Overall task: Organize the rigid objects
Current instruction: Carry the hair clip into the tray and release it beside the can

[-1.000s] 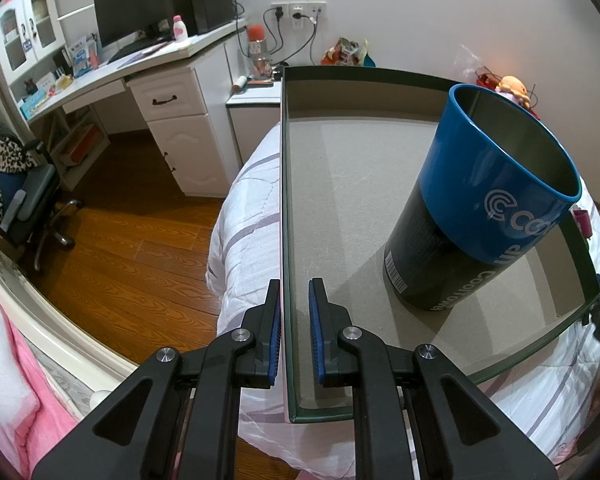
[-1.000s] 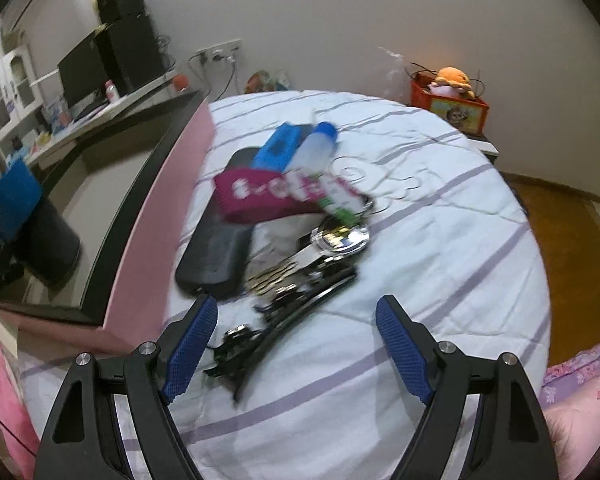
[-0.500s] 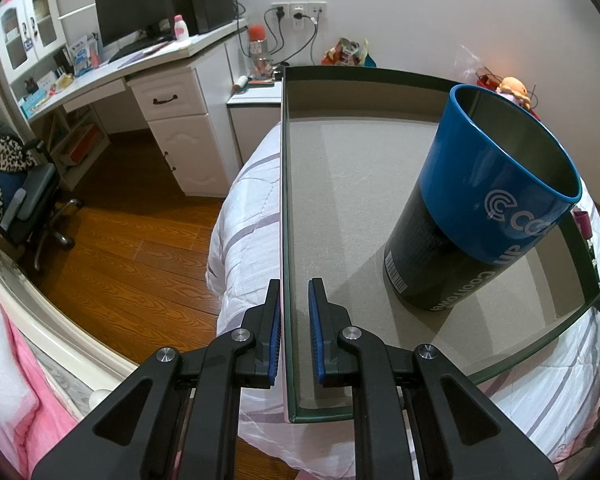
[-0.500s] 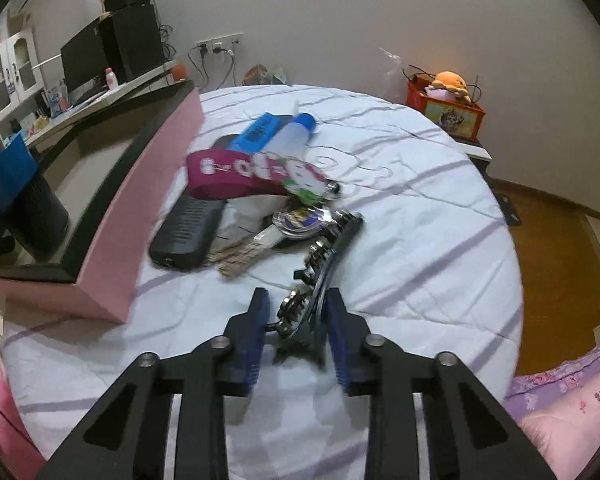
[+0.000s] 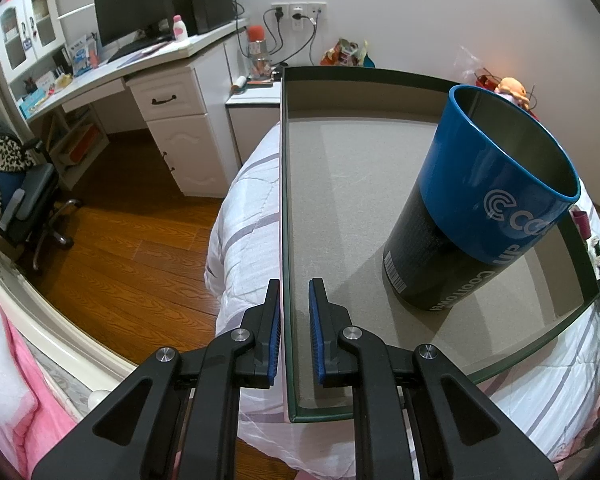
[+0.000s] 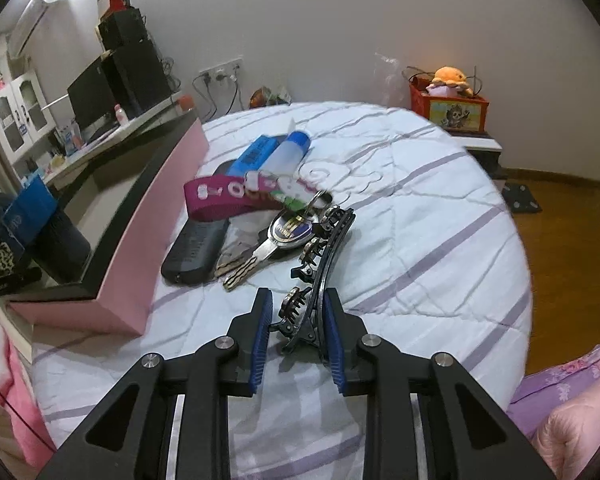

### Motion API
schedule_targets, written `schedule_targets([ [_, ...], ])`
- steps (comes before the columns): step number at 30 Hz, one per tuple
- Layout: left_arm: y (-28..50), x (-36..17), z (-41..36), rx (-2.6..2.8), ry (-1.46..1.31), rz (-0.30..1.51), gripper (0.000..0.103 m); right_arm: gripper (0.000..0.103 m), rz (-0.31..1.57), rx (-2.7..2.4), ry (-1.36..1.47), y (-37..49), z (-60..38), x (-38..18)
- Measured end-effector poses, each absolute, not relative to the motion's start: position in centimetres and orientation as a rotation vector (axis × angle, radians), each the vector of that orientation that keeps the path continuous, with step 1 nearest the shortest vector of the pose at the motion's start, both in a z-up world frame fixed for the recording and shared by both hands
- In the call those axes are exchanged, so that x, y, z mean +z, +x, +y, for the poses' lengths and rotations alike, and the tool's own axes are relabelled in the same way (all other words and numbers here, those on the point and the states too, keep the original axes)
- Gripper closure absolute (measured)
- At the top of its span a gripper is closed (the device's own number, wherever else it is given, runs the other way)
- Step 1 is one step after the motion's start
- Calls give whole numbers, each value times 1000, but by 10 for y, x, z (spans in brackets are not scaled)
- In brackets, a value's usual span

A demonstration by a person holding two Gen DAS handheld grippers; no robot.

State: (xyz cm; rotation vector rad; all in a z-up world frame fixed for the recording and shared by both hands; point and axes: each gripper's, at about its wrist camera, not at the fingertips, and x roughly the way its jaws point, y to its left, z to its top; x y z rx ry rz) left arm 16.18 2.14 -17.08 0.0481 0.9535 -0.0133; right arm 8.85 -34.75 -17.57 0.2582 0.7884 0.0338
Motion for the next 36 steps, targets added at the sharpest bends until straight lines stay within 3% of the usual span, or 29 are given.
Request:
schedule_targets([
  [19,165,-169,23,-20,37,951,91,77,621,204,202,113,-290,-107],
  [36,166,-171,21,-22,34,947,89,77,811,355,19,175,-185,-150],
])
